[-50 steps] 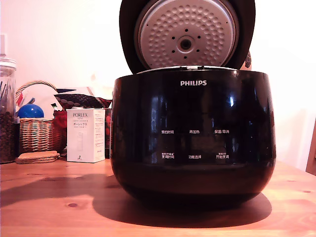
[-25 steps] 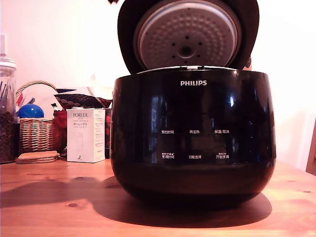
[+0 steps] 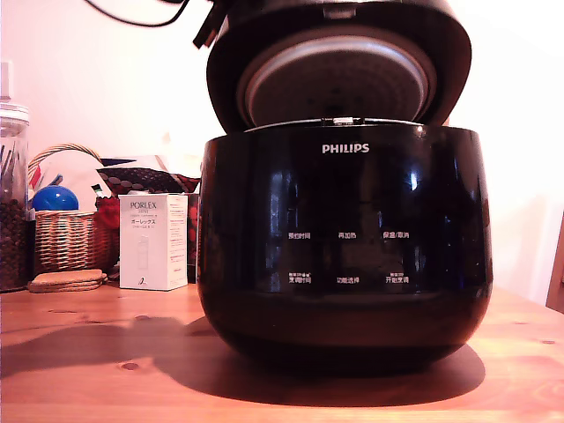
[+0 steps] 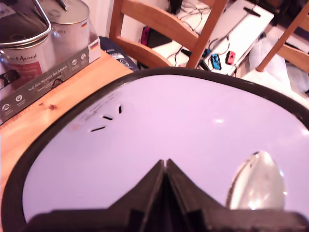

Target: Close the rice cooker by pressing the lid down with medium force

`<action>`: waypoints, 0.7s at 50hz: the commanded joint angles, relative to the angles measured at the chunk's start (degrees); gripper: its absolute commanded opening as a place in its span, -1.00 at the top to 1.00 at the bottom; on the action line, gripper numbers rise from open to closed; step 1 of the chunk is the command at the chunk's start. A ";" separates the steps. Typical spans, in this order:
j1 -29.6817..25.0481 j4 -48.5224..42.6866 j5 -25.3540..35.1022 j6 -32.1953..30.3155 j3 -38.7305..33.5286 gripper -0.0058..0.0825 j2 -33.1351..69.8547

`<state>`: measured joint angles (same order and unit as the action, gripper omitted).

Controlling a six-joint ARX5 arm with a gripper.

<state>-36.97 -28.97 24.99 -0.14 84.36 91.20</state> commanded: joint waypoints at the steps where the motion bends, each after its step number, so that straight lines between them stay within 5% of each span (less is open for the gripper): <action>1: 0.09 1.49 0.02 0.66 -3.56 0.92 -0.09; 35: -1.90 31.19 0.00 1.22 -23.04 0.92 -4.33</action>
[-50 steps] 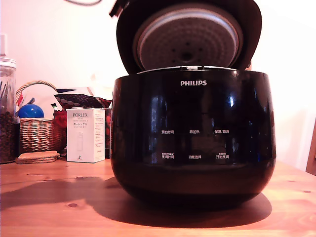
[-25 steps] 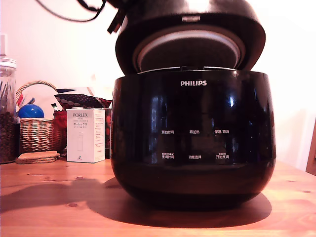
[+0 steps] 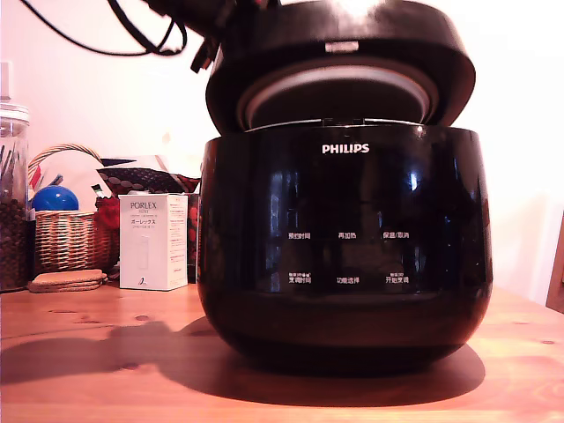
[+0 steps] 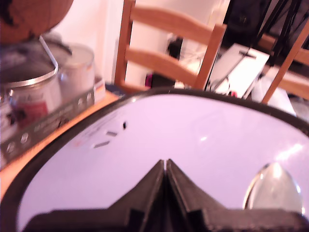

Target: Close the rice cooker by pressing the lid down with medium force

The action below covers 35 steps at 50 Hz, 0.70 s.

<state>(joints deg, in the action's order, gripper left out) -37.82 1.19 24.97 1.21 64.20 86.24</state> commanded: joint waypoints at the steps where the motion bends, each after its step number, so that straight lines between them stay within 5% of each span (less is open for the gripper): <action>1: -1.18 1.86 0.02 -0.13 -3.37 0.92 0.63; 18: -3.78 20.81 -3.45 -1.27 -14.38 0.92 0.63; 35: -5.16 29.16 -8.09 -1.73 -22.08 0.92 0.74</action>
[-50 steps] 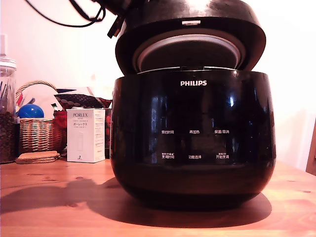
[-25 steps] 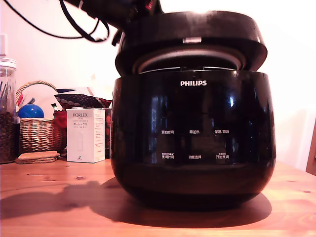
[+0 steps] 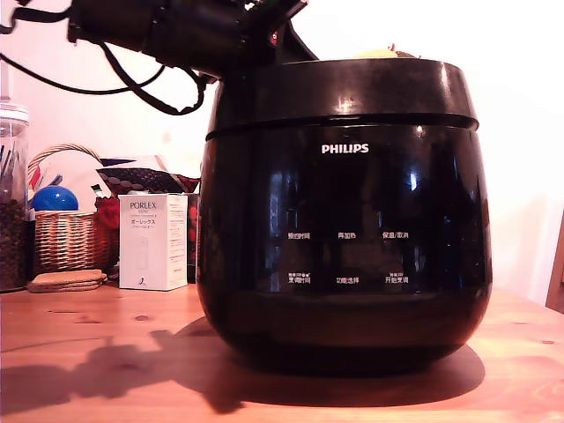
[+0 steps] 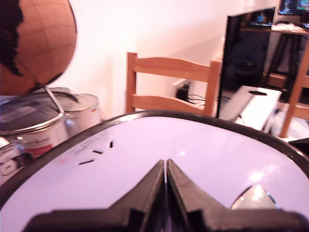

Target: Close the rice cooker by pressing the lid down with medium force

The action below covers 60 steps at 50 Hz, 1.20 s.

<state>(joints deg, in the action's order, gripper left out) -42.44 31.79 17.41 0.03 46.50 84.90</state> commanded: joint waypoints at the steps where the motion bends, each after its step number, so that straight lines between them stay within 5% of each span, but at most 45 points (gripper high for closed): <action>1: -0.70 -1.16 -0.59 -0.55 -4.87 0.92 2.08; 28: -5.73 -2.95 -6.21 -3.13 -9.11 0.92 2.10; 60: -6.91 7.19 -8.70 -1.57 -14.97 0.92 1.25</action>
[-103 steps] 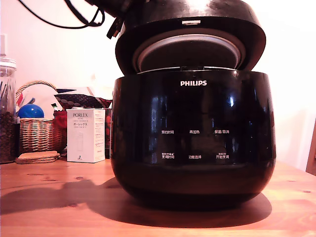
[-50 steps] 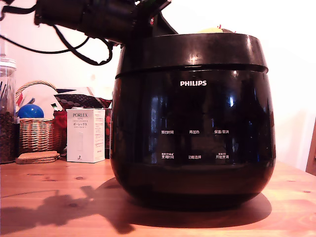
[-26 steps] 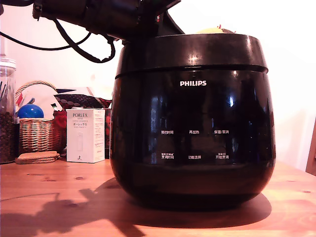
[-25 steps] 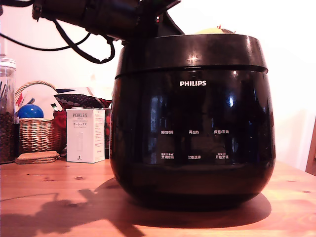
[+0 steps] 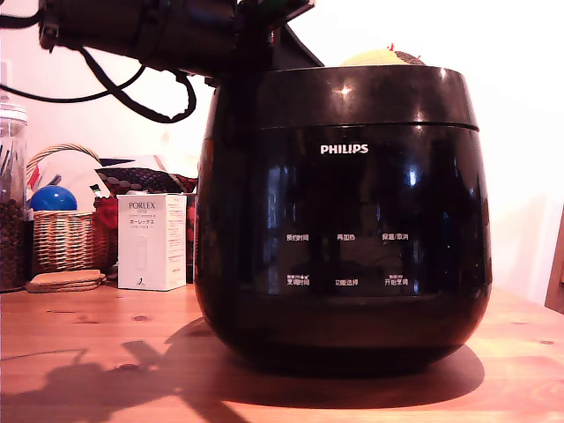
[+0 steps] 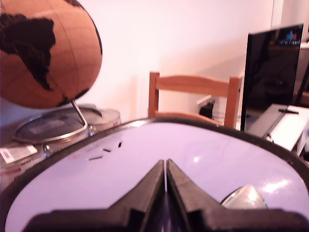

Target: Close the rice cooker by pressing the lid down with medium force

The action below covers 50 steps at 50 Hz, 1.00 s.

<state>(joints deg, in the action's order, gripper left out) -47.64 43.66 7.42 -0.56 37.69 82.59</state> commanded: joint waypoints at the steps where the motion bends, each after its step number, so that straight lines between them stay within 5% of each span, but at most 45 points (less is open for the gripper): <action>1: -1.70 -4.68 1.29 -0.98 -5.99 0.92 3.39; 33: -0.33 -8.35 1.09 -2.95 3.91 0.92 -3.93; 50: 6.43 -15.12 0.94 -4.11 9.29 0.92 -7.78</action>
<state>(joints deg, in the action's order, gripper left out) -42.74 29.04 8.56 -3.95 47.00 75.72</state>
